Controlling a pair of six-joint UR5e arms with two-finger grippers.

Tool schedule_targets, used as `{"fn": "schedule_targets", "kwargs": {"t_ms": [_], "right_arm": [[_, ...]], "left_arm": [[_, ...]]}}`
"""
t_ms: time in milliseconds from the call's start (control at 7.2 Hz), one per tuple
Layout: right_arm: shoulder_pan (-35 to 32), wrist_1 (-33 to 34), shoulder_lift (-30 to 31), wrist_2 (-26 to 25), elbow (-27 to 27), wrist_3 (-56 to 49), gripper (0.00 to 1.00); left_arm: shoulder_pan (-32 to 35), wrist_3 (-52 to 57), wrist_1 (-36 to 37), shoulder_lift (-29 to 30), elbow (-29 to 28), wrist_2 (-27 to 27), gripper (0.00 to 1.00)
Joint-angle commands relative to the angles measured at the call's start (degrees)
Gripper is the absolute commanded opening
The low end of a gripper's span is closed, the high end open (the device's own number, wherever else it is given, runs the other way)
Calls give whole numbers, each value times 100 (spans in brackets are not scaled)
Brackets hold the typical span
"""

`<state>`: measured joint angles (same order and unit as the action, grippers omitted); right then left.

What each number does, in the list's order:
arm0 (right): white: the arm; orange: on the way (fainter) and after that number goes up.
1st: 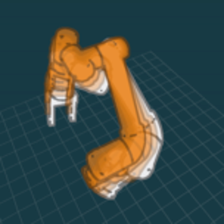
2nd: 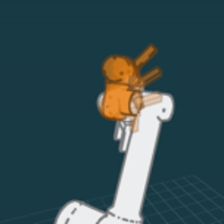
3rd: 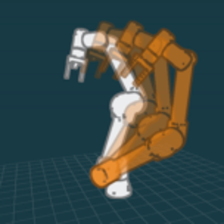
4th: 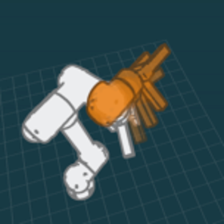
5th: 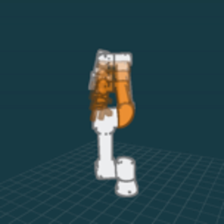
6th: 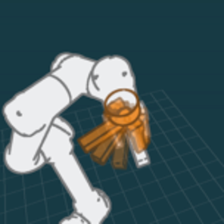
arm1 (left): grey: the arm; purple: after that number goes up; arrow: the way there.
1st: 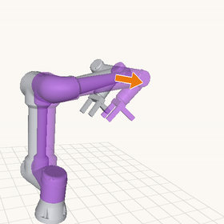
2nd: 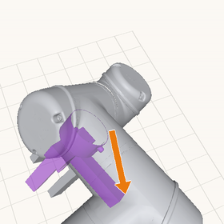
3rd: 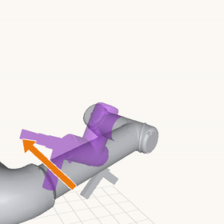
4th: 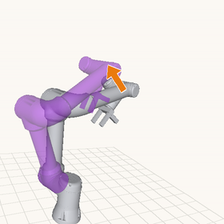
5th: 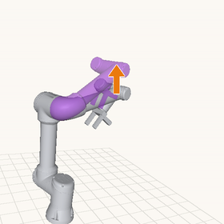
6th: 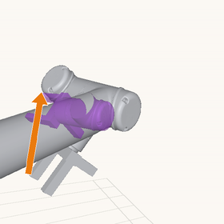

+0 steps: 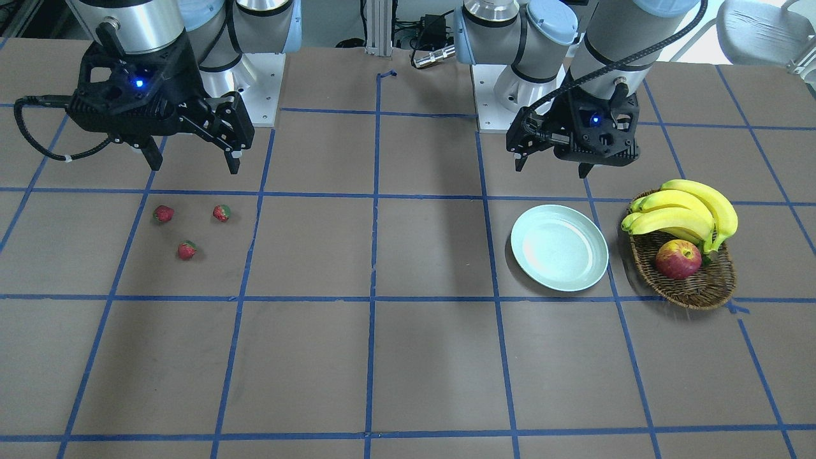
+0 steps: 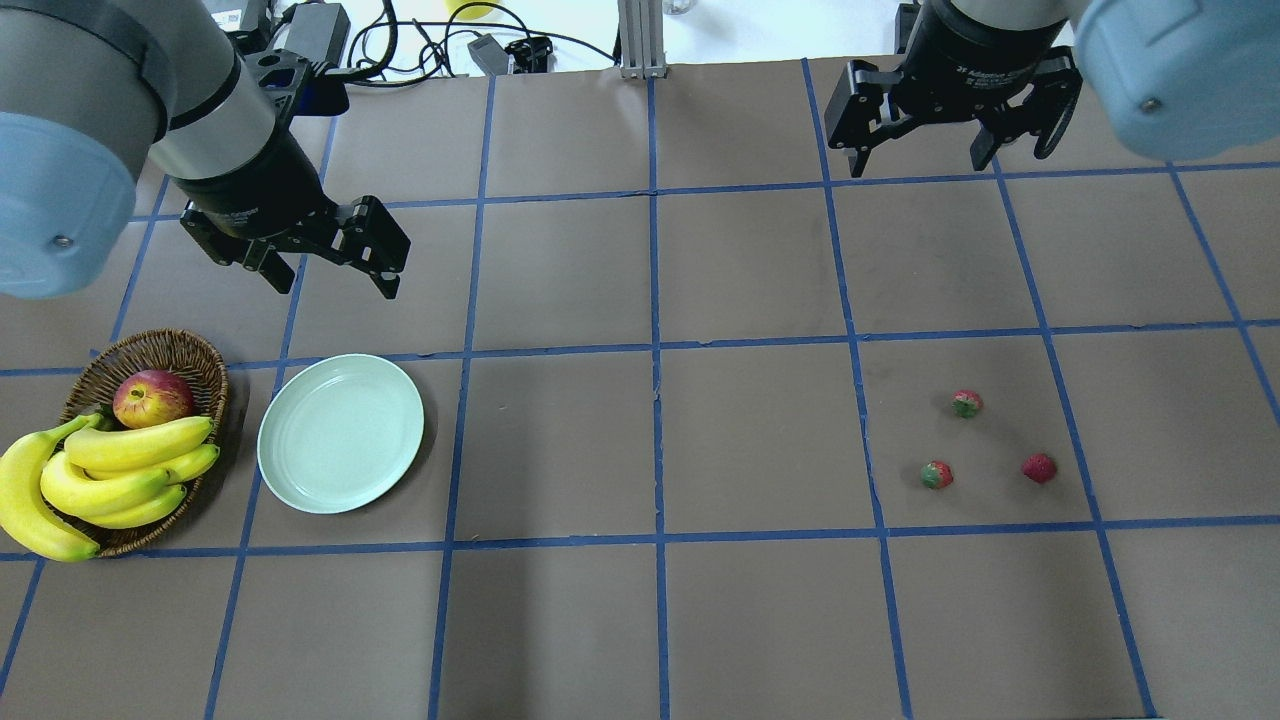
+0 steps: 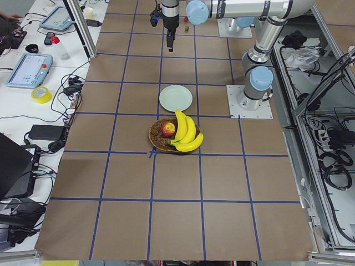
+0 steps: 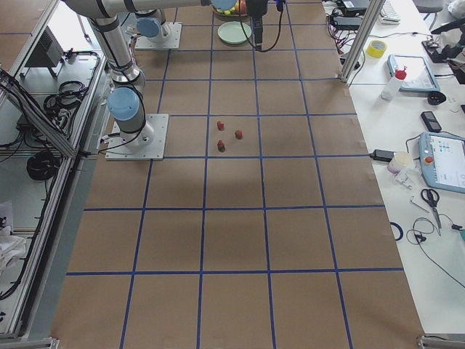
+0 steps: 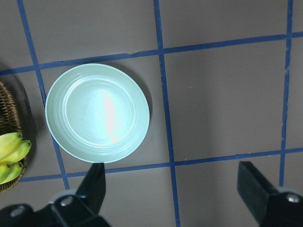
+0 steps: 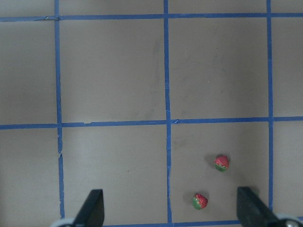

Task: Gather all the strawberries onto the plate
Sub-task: 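Move the right gripper down over the cluster of strawberries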

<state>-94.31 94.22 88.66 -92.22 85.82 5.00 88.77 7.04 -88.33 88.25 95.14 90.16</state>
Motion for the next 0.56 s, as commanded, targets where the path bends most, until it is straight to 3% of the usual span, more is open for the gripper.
{"fn": "schedule_targets", "kwargs": {"t_ms": [0,417], "right_arm": [[0,0,19,2,66,1,100],[0,0,20,28,67,-7,100]], "left_arm": [[0,8,0,-9,-4,11,100],[0,8,-9,-1,-4,19,100]]}}
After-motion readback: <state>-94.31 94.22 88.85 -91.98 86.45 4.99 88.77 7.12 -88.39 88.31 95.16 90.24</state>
